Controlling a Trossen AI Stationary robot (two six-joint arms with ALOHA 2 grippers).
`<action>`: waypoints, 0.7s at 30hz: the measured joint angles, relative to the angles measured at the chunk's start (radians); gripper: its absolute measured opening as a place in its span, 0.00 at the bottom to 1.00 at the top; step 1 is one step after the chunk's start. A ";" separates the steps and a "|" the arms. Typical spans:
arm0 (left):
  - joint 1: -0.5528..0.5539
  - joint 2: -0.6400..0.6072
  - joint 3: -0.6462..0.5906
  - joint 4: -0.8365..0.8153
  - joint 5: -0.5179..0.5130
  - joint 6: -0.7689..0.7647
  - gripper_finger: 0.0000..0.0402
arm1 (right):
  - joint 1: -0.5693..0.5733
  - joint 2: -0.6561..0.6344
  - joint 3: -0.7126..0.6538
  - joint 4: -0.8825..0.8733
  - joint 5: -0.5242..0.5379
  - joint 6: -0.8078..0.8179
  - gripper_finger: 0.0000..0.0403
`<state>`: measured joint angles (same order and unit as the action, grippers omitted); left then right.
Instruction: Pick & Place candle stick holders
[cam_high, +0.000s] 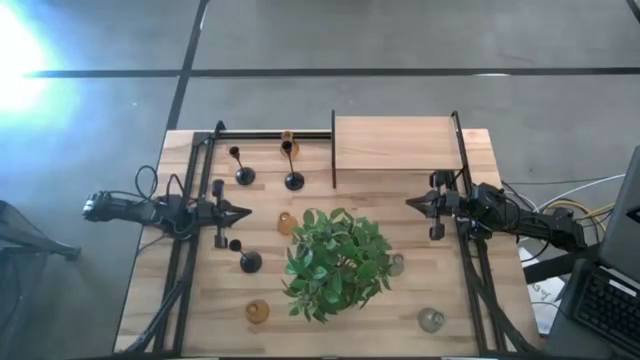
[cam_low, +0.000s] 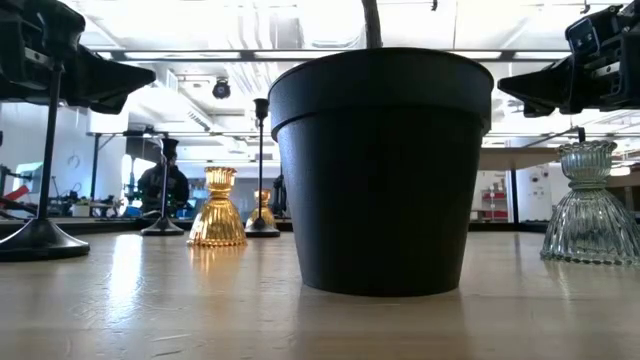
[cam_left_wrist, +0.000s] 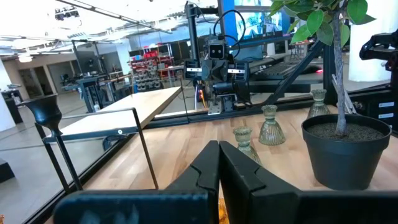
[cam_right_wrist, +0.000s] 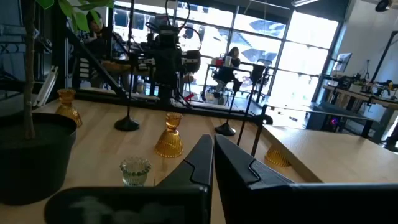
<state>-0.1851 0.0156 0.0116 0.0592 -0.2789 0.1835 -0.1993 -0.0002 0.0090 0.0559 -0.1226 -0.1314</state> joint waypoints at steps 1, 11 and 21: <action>0.000 0.000 0.000 0.000 0.000 0.000 0.03 | 0.000 0.000 0.000 0.000 0.000 0.000 0.02; 0.000 0.000 0.000 0.000 0.000 0.000 0.03 | 0.000 0.000 0.000 0.000 0.000 -0.004 0.02; 0.000 0.000 0.000 0.000 0.000 0.000 0.03 | 0.000 0.037 0.001 0.898 0.030 0.355 0.02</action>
<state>-0.1850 0.0157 0.0116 0.0590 -0.2790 0.1835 -0.1993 0.0372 0.0097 0.9541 -0.0930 0.2238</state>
